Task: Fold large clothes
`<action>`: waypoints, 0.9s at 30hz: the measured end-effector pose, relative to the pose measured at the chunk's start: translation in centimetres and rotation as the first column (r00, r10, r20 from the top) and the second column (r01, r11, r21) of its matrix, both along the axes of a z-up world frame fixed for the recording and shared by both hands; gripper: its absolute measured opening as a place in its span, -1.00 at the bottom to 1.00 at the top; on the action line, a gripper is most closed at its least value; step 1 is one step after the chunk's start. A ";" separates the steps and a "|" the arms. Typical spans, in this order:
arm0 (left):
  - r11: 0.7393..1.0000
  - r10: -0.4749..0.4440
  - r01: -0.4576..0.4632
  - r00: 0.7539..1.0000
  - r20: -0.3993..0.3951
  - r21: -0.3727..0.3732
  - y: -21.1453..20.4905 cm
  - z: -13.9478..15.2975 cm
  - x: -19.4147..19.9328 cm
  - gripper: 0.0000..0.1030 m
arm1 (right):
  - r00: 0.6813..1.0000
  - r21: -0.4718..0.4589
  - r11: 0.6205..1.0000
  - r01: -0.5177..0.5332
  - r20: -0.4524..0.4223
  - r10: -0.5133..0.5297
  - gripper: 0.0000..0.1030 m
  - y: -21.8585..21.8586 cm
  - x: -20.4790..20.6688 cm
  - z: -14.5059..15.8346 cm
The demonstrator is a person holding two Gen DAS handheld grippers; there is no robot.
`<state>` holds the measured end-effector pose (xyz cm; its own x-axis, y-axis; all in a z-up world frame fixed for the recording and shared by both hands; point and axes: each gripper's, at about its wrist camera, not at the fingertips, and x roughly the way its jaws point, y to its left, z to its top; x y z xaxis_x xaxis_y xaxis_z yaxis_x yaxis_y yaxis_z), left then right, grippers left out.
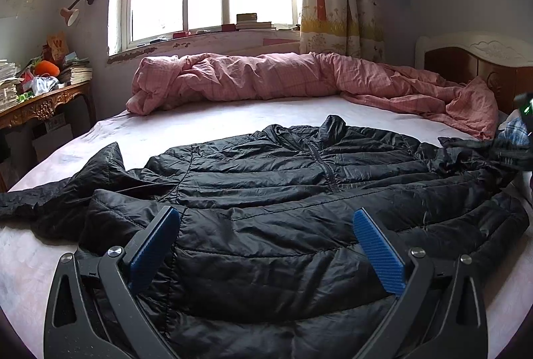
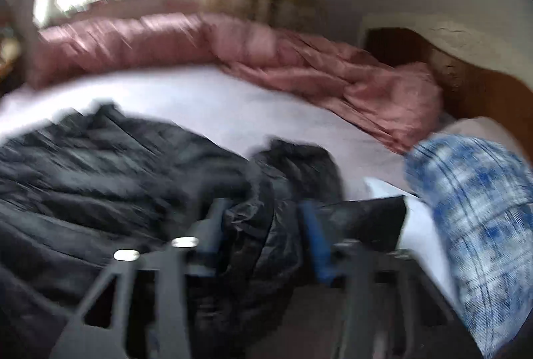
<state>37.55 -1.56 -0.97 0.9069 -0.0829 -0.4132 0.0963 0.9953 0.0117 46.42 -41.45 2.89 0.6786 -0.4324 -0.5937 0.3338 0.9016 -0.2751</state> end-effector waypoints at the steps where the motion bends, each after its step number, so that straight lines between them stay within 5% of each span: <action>1: 1.000 0.000 0.000 1.000 0.000 0.001 0.0 0.0 0.0 1.00 | 0.998 -0.035 0.998 0.044 -0.052 -0.046 -0.62 -0.5 0.4 -0.7; 4: 1.000 0.000 0.000 1.000 -0.001 0.000 0.0 0.0 0.0 1.00 | 0.983 -0.044 0.990 0.131 -0.126 -0.136 -0.62 -2.7 0.7 -1.9; 8: 1.000 0.000 0.000 1.000 0.000 0.000 0.0 0.0 0.0 1.00 | 0.985 0.181 0.971 0.155 -0.104 -0.138 -0.61 -6.3 0.2 -1.7; 10: 1.000 0.000 0.000 1.000 0.000 0.000 -0.1 0.0 0.0 1.00 | 0.990 0.147 0.979 0.138 -0.048 -0.132 -0.24 -6.1 0.0 -0.9; 12: 1.000 -0.001 0.001 1.000 -0.001 -0.002 0.0 0.0 0.0 1.00 | 0.990 0.007 0.991 0.137 0.027 -0.137 0.22 -5.0 -0.1 -0.3; 13: 1.000 0.000 0.000 1.000 -0.002 -0.003 0.0 0.0 0.0 1.00 | 0.991 -0.039 0.991 0.128 0.038 -0.127 0.22 -4.6 0.1 -0.3; 14: 1.000 0.000 0.000 1.000 -0.002 -0.002 0.0 0.0 0.0 1.00 | 0.995 -0.072 0.992 0.104 0.012 -0.103 0.17 -4.0 0.5 -0.6; 19: 1.000 -0.002 0.002 1.000 -0.012 -0.005 0.1 -0.2 0.1 1.00 | 0.994 0.019 0.999 0.035 -0.102 -0.033 -0.89 -3.2 1.9 -2.6; 21: 1.000 -0.003 0.003 1.000 -0.010 -0.005 0.1 -0.2 0.1 1.00 | 1.000 0.018 1.000 0.014 -0.008 -0.014 -0.91 -2.8 1.0 -1.8; 22: 1.000 -0.003 0.003 1.000 -0.006 -0.005 0.1 -0.2 0.0 1.00 | 0.993 0.024 0.998 -0.052 0.107 0.049 -0.92 -2.2 -0.3 -0.5; 25: 1.000 -0.009 0.009 1.000 0.017 -0.008 0.2 0.1 -0.3 1.00 | 0.932 0.044 0.978 -0.204 0.315 0.180 -0.92 -0.1 -3.6 2.7; 27: 1.000 -0.011 0.011 0.999 0.031 -0.005 0.2 0.3 -0.6 1.00 | 0.875 0.103 0.929 -0.354 0.387 0.291 -0.92 1.5 -5.5 4.1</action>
